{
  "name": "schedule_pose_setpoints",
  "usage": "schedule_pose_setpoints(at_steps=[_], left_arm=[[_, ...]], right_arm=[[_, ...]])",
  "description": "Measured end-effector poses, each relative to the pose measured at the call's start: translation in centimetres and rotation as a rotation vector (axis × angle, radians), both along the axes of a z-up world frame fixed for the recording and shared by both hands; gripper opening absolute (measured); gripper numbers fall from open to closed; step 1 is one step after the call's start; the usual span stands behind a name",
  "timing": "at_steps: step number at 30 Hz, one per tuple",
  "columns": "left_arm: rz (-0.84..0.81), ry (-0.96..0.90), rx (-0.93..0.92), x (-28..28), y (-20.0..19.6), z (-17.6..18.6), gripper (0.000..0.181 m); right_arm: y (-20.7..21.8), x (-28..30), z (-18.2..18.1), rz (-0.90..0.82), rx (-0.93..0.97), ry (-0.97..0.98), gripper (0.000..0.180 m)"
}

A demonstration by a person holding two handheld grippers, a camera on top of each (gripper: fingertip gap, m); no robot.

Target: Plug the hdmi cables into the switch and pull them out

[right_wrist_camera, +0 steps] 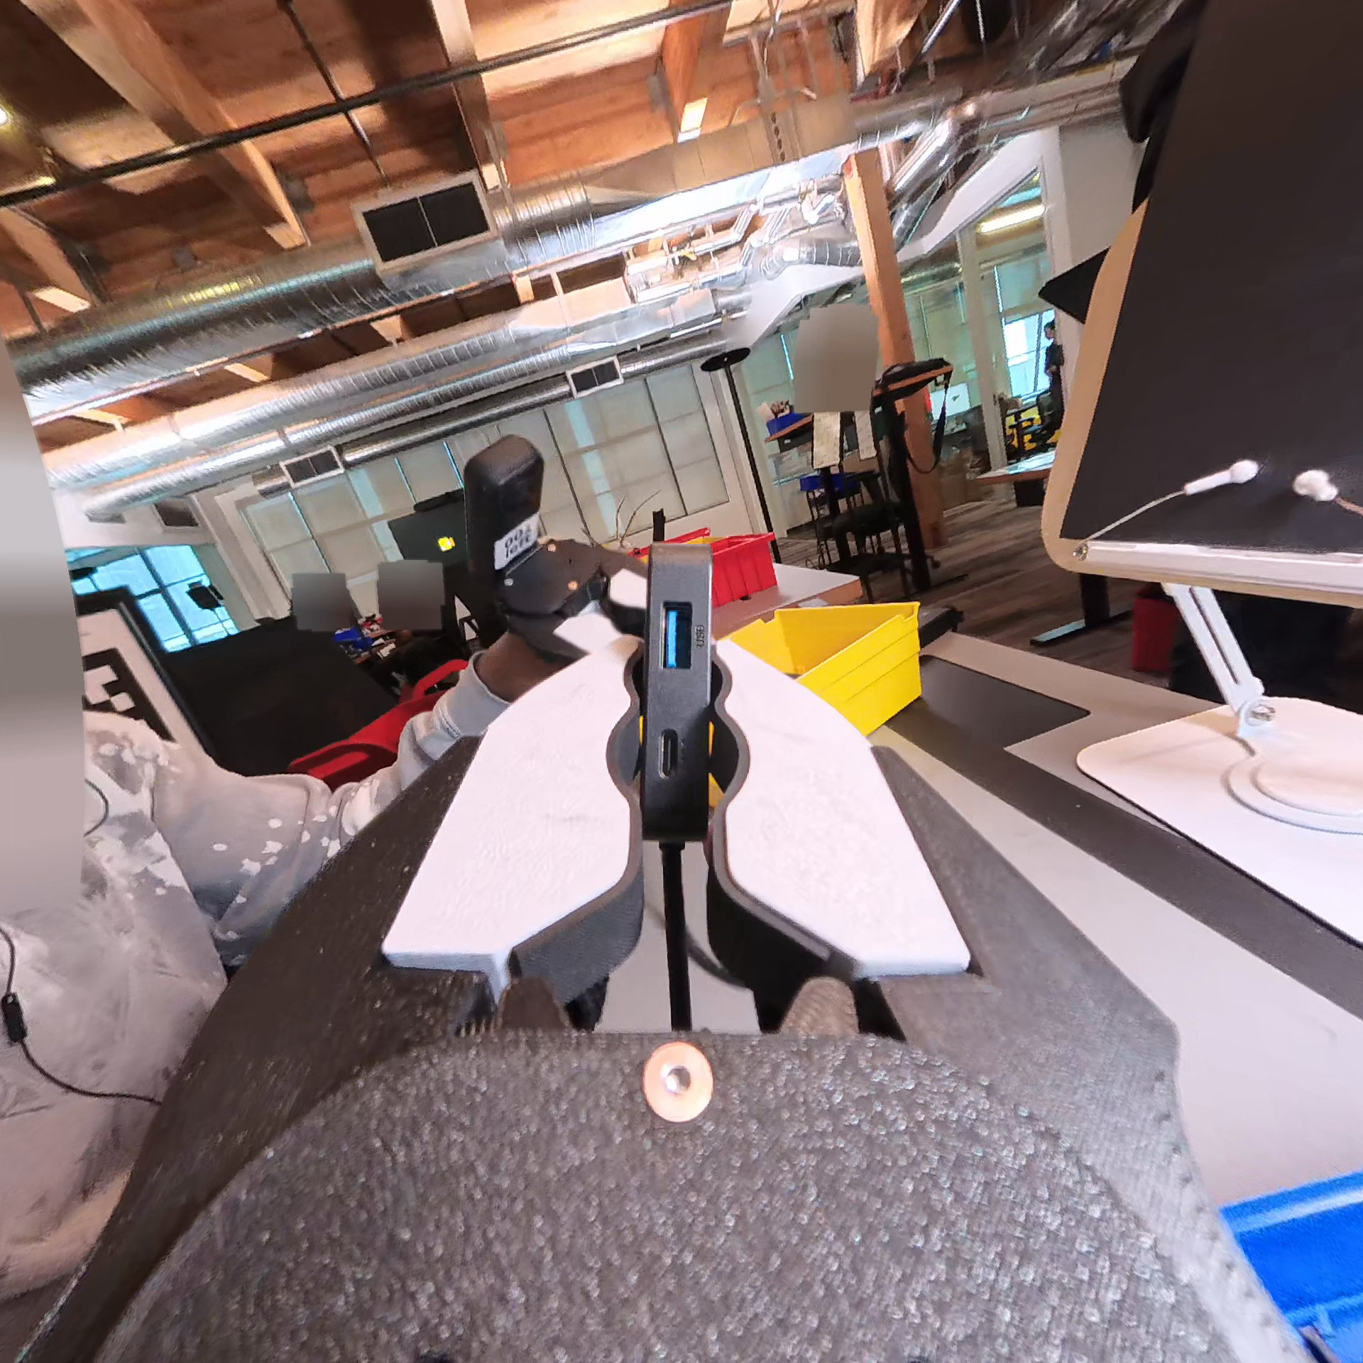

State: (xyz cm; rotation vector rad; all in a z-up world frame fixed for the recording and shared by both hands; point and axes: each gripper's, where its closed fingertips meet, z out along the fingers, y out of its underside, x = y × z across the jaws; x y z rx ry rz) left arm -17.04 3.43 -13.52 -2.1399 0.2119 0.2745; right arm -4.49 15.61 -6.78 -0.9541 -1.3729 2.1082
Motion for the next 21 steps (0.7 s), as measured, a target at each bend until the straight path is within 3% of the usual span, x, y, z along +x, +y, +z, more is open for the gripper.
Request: schedule_pose_setpoints(at_steps=[5, 9, 13, 18, 21], left_arm=[[-0.305, -0.338, -0.089, 7.1, 1.1, -2.4, 0.018], [-0.325, -0.412, -0.118, 8.0, 2.3, -4.1, 0.015], [-0.182, -0.315, -0.01, 4.7, 2.3, -2.1, 0.013], [0.037, 0.075, 0.22, 1.2, -0.3, 5.4, 0.014], [-0.009, 0.226, 0.166, 2.9, -0.7, 5.5, 0.014]], right_arm=[[0.1, 0.7, 0.9, -0.011, 0.012, 0.027, 0.013], [0.6, 1.3, 1.6, -0.029, 0.018, 0.049, 0.013], [1.7, 1.8, 2.3, -0.063, 0.006, 0.072, 0.013], [3.0, 2.4, 3.2, -0.102, -0.039, 0.113, 0.013], [3.3, 2.4, 3.6, -0.107, -0.068, 0.119, 0.014]])
